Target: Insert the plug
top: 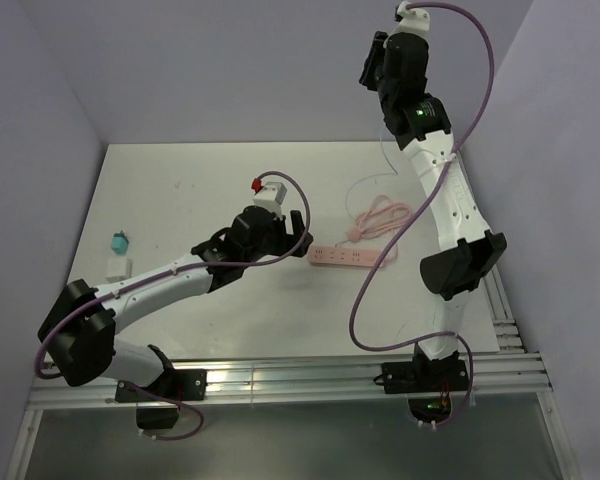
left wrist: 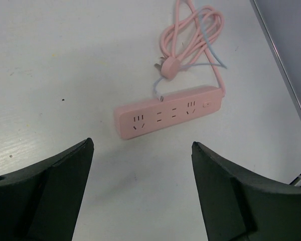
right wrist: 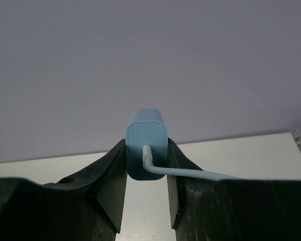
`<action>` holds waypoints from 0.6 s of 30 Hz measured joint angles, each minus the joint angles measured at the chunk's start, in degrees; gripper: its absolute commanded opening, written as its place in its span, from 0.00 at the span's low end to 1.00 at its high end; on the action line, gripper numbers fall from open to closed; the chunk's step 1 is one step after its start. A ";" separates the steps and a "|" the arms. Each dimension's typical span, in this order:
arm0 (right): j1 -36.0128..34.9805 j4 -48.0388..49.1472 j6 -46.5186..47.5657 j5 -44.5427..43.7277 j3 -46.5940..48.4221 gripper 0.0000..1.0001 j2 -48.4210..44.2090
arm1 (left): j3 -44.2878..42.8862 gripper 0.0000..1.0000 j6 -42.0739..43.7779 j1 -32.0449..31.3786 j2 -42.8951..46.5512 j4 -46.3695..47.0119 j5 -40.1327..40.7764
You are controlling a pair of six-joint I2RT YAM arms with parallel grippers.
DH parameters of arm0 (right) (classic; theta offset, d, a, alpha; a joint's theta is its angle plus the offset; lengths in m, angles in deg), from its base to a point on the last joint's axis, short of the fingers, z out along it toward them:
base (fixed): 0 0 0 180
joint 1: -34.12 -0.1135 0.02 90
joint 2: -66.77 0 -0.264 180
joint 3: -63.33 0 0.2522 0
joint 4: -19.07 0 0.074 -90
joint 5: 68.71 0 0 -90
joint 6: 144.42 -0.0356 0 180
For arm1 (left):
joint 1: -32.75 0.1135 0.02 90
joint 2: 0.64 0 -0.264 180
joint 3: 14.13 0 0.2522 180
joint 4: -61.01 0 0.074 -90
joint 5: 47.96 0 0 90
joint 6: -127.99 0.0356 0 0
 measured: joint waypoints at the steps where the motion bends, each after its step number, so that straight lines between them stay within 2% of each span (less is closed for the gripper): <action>1: 0.00 1.03 0.11 0.33 -0.70 0.00 -1.09 | 0.00 0.84 0.00 0.02 0.04 -0.11 0.22; 4: -0.02 4.42 1.20 0.70 -1.29 0.00 -2.82 | 0.35 0.83 0.02 0.02 0.26 -0.26 0.55; 8: -0.02 7.48 3.74 0.94 3.76 0.00 -1.46 | 2.03 0.82 0.09 0.02 2.73 -1.11 1.14; 18: 2.23 27.85 13.31 -0.11 10.40 0.00 -2.32 | 2.51 0.79 0.07 0.02 5.84 -1.66 1.46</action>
